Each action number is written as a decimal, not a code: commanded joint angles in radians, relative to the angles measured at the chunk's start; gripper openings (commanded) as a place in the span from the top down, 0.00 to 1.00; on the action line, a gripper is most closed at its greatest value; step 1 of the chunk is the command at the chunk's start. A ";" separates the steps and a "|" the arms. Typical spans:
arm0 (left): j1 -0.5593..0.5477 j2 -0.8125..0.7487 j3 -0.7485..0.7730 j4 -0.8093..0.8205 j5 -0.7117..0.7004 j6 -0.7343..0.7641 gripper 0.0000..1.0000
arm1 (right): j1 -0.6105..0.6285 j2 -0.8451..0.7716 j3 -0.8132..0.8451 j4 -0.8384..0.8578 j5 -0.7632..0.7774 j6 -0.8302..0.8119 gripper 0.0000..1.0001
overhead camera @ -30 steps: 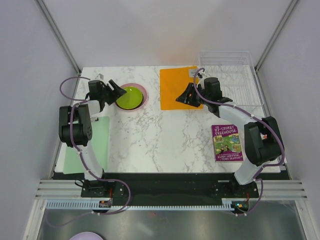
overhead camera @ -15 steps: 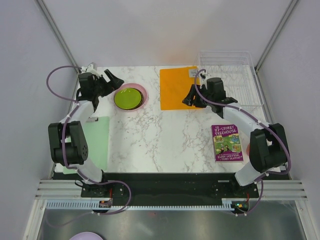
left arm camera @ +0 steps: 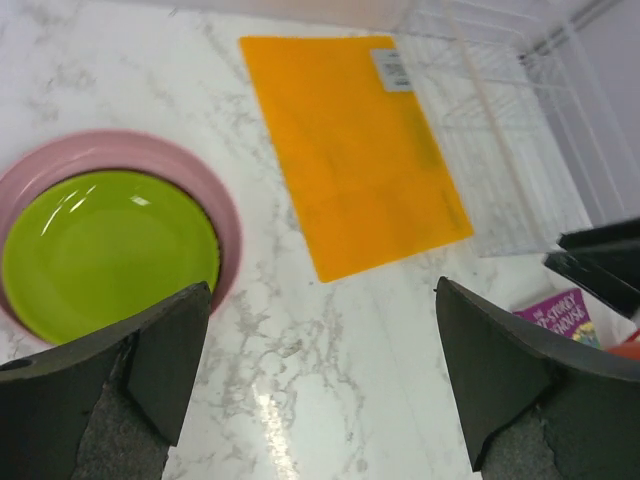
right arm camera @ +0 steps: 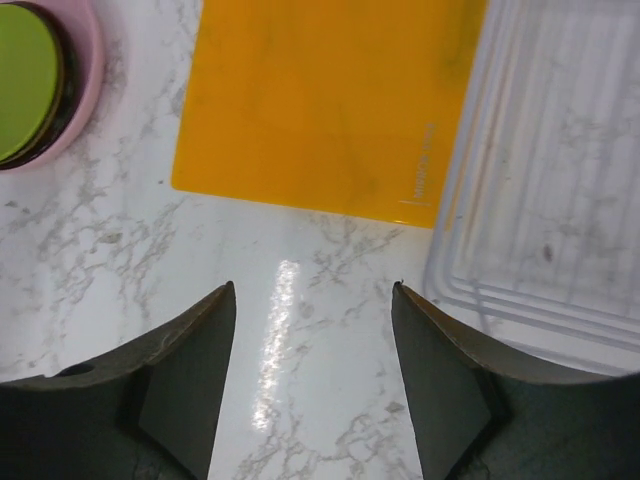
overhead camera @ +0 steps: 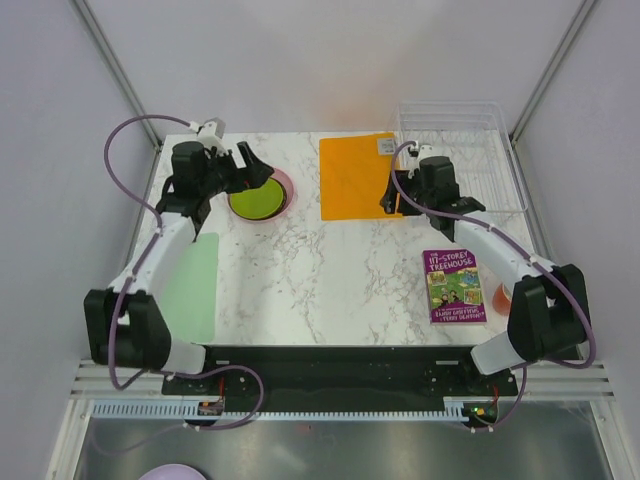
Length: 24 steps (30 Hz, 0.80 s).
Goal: Unload the plates from the dish rack
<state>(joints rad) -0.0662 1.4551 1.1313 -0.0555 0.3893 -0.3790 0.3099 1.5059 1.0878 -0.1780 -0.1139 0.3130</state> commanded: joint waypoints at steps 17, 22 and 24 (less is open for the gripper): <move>-0.215 -0.380 -0.065 -0.029 -0.303 0.269 0.00 | -0.002 -0.306 -0.115 0.103 0.571 -0.242 0.02; -0.216 -0.398 -0.068 -0.027 -0.319 0.285 0.00 | -0.002 -0.320 -0.112 0.103 0.614 -0.249 0.02; -0.216 -0.409 -0.065 -0.027 -0.320 0.288 0.00 | -0.002 -0.331 -0.112 0.100 0.623 -0.252 0.02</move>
<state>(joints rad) -0.2790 1.0901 1.0573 -0.1040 0.1040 -0.1478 0.3099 1.2190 0.9745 -0.1127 0.4507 0.0784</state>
